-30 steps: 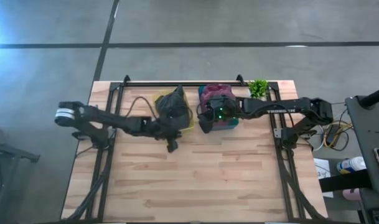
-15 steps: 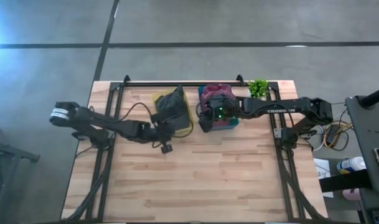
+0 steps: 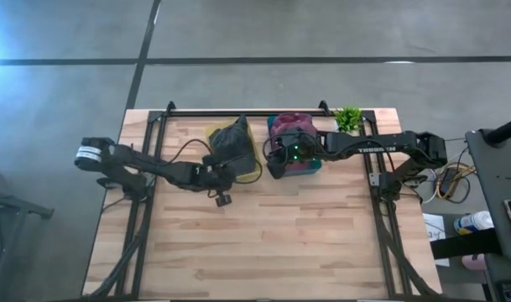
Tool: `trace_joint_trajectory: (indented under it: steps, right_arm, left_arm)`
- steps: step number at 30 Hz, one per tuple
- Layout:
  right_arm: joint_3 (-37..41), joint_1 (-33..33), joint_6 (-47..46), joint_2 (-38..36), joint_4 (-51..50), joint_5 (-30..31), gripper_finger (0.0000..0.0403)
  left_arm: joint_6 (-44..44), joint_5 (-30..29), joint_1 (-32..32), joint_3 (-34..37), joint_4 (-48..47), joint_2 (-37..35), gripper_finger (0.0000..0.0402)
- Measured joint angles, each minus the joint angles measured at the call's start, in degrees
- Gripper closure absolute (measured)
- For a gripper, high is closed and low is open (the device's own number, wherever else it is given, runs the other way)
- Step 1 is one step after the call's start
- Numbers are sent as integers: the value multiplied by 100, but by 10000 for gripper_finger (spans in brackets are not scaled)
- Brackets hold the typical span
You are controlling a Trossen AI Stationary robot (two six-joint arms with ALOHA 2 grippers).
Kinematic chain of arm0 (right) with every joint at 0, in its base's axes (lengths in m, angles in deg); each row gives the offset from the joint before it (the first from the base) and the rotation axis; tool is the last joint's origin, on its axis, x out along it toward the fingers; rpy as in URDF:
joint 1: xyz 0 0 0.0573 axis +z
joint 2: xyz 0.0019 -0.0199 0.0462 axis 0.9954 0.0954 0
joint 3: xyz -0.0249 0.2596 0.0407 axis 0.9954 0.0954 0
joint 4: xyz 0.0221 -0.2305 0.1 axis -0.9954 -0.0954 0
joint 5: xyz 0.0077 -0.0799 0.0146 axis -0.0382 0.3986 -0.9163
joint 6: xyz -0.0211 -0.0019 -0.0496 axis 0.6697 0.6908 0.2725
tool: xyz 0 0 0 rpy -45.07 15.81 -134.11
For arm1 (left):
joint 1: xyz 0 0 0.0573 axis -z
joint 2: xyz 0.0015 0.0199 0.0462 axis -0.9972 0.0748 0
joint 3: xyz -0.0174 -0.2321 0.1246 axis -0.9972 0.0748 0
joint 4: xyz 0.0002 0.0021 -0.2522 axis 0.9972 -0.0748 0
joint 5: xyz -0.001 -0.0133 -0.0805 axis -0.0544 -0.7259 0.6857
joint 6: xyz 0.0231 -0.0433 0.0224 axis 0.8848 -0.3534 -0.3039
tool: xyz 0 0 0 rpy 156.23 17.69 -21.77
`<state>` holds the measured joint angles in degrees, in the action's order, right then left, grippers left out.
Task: Sort caps
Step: Adjust the black caps in the yellow bin
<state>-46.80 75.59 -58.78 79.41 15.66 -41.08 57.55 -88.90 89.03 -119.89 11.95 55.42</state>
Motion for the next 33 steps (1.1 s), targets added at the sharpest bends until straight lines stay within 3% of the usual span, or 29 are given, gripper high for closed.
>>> trace_joint_trajectory:
  steps: [2,6,10,12,19,22,26,29,33]
  right_arm:
    - [2,0,0,0,-2,0,326]
    - [2,-3,0,0,15,-5,326]
    - [2,-65,-3,0,54,-181,326]
    - [2,-154,-3,6,124,-376,326]
    - [-203,-605,-135,579,759,-1557,326]
    - [-584,-656,338,1043,398,-1814,326]
    - [-1274,-598,1417,1390,-881,-1851,326]
    - [-1647,-544,2170,1351,-1896,-1840,326]
    - [-1746,-485,2960,1120,-2430,-1814,326]
  left_arm:
    - [33,72,-20,5,-81,25,332]
    - [344,786,37,5,-259,61,339]
    - [459,1291,310,6,-650,61,374]
    - [538,1379,524,4,-845,50,391]
    - [1488,1346,1716,-26,-1655,19,398]
    - [1428,1054,2119,-48,-1769,-4,398]
    - [711,1108,2234,-216,-1878,-18,398]
    - [516,1037,2249,-364,-2054,-20,399]
    - [822,975,2257,-489,-2179,-24,400]
